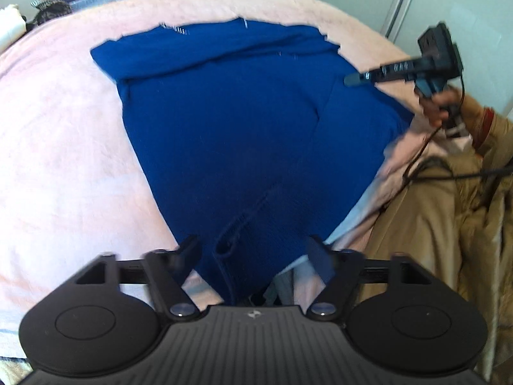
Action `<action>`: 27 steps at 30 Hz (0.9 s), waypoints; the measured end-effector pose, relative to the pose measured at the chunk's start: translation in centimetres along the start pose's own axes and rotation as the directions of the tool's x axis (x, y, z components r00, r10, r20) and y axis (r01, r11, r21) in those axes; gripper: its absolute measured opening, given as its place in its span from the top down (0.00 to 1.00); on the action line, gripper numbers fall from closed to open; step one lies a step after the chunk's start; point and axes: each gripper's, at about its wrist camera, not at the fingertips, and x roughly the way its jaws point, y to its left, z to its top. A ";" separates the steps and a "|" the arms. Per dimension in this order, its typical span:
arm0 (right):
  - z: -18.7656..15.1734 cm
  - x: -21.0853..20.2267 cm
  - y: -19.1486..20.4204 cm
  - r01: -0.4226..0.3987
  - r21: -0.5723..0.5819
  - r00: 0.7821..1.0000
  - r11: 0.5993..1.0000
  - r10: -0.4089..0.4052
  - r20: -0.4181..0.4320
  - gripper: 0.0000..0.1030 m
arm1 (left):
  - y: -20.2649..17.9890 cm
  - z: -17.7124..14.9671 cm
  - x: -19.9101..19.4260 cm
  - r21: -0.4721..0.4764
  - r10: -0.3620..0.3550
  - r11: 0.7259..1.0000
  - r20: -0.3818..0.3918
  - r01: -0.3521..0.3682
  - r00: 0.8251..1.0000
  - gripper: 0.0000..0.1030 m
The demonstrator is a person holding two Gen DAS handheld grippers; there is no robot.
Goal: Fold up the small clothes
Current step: 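Lift the hem toward the collar with the right gripper while the left gripper grasps the hem, then lift the held hem with both grippers and carry it toward the collar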
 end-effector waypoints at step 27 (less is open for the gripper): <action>2.4 -2.4 -2.5 0.090 0.059 0.989 0.994 -0.096 0.112 0.91 | 4.8 6.2 4.6 -0.217 0.097 0.974 0.131 -0.067 0.987 0.94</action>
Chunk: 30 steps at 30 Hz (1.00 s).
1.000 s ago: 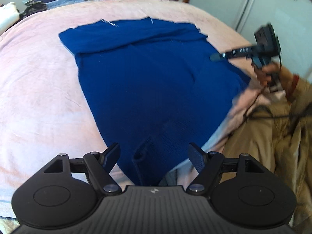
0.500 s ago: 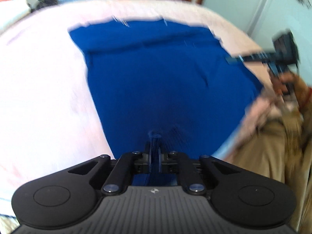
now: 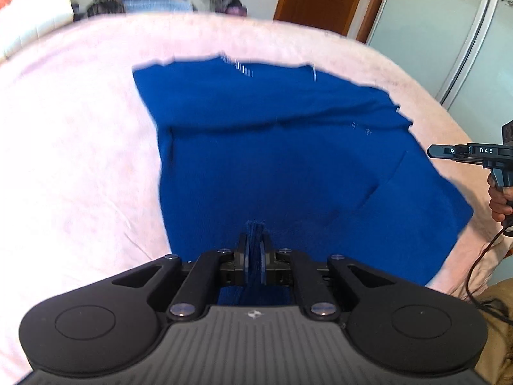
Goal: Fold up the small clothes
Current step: 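Lift the held hem with both grippers and carry it toward the collar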
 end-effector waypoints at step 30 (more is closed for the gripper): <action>-1.9 3.5 2.2 -0.102 -0.115 0.984 0.988 0.083 -0.155 0.87 | -1.0 -0.4 0.5 0.108 -0.083 0.990 -0.057 0.089 0.995 0.66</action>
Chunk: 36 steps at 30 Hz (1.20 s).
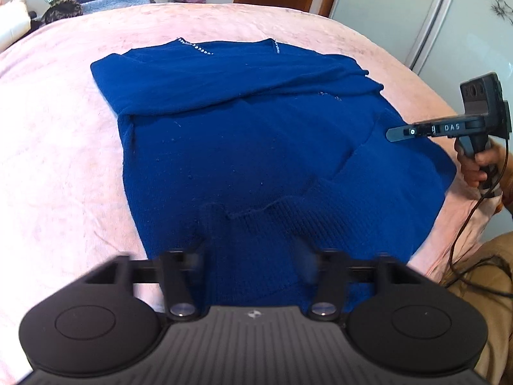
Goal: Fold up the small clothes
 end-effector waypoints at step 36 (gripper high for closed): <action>5.3 -3.4 0.6 0.159 0.017 0.924 0.987 -0.155 0.351 0.91 | -1.4 10.0 -2.7 -0.117 0.338 0.941 0.359 -0.317 0.870 0.95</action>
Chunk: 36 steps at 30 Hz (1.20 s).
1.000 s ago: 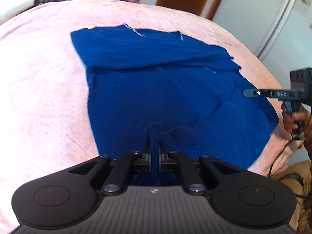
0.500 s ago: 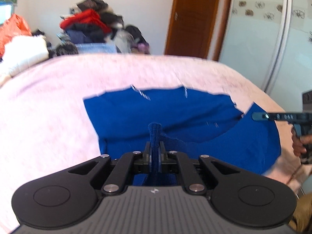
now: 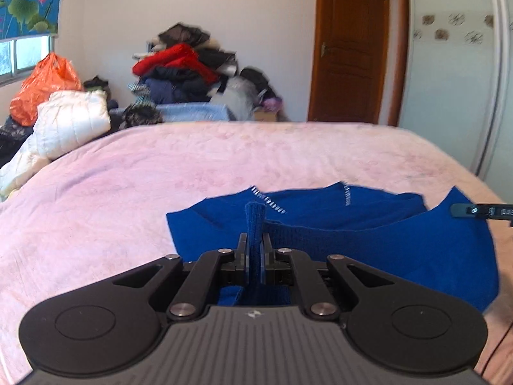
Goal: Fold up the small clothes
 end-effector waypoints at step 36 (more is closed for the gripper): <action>1.9 4.6 -0.4 0.033 -0.002 0.999 0.999 -0.033 0.017 0.91 | -1.1 2.5 5.1 -0.007 0.176 0.984 -0.036 -0.176 0.984 0.95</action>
